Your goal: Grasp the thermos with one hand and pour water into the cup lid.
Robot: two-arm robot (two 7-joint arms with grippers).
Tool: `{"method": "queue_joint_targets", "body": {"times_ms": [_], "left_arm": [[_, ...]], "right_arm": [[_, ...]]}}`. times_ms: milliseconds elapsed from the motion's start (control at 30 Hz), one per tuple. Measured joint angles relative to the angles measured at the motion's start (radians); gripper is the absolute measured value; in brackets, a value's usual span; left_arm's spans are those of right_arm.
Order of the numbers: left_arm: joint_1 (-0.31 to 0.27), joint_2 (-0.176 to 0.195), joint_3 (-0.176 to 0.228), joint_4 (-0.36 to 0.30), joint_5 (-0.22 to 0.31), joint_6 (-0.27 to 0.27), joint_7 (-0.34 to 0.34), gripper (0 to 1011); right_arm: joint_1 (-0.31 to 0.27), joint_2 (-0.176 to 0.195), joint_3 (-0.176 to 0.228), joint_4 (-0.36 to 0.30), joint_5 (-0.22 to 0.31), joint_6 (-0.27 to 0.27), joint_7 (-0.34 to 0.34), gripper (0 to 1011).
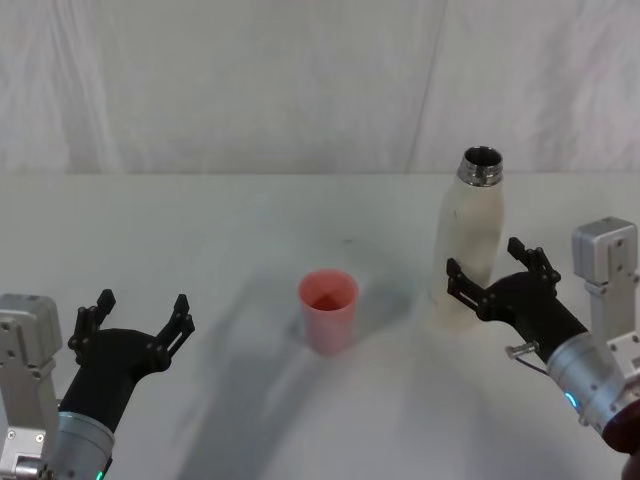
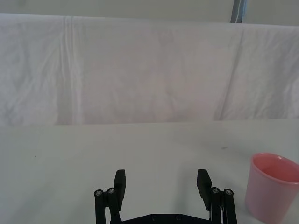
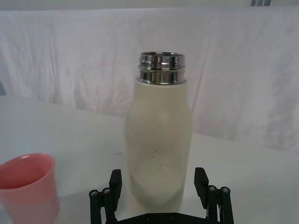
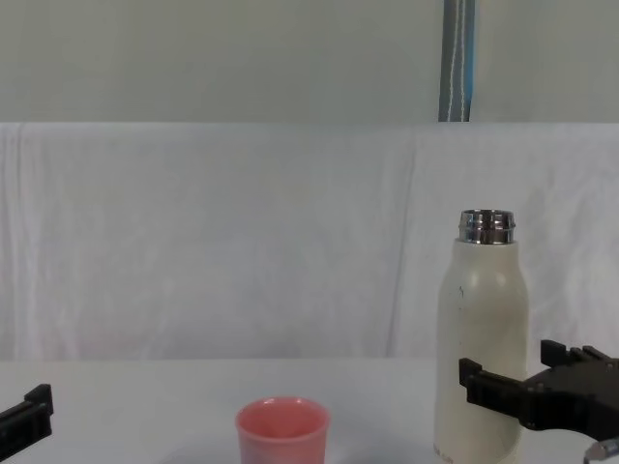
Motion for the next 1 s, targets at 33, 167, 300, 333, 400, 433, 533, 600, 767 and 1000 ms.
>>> {"method": "queue_joint_targets", "body": {"times_ms": [33,167,300,333,400,433,533,600,767,1000], "left_arm": [[0.0,0.0,0.0,0.0,0.0,0.0,0.0,1001],[0.0,0.0,0.0,0.0,0.0,0.0,0.0,1001],[0.0,0.0,0.0,0.0,0.0,0.0,0.0,1001],[0.0,0.0,0.0,0.0,0.0,0.0,0.0,1001],[0.0,0.0,0.0,0.0,0.0,0.0,0.0,1001],[0.0,0.0,0.0,0.0,0.0,0.0,0.0,1001],[0.0,0.0,0.0,0.0,0.0,0.0,0.0,1001],[0.0,0.0,0.0,0.0,0.0,0.0,0.0,1001],[0.0,0.0,0.0,0.0,0.0,0.0,0.0,1001],[0.0,0.0,0.0,0.0,0.0,0.0,0.0,1001]], "right_arm": [[-0.004,0.003,0.001,-0.005,0.001,0.002,0.001,1001],[-0.027,0.014,0.007,-0.033,0.011,0.011,0.005,1001],[-0.064,0.027,0.026,-0.072,0.036,0.026,0.007,1001],[-0.064,0.027,0.026,-0.072,0.036,0.026,0.007,1001],[-0.079,0.029,0.035,-0.085,0.048,0.028,0.004,1001],[-0.082,0.03,0.038,-0.088,0.05,0.027,0.002,1001],[-0.104,0.028,0.052,-0.102,0.06,0.015,-0.014,1001],[-0.111,0.026,0.056,-0.106,0.06,0.007,-0.023,1001],[-0.136,0.014,0.069,-0.116,0.049,-0.034,-0.052,1001],[-0.162,0.007,0.073,-0.123,0.024,-0.084,-0.061,1001]]}}
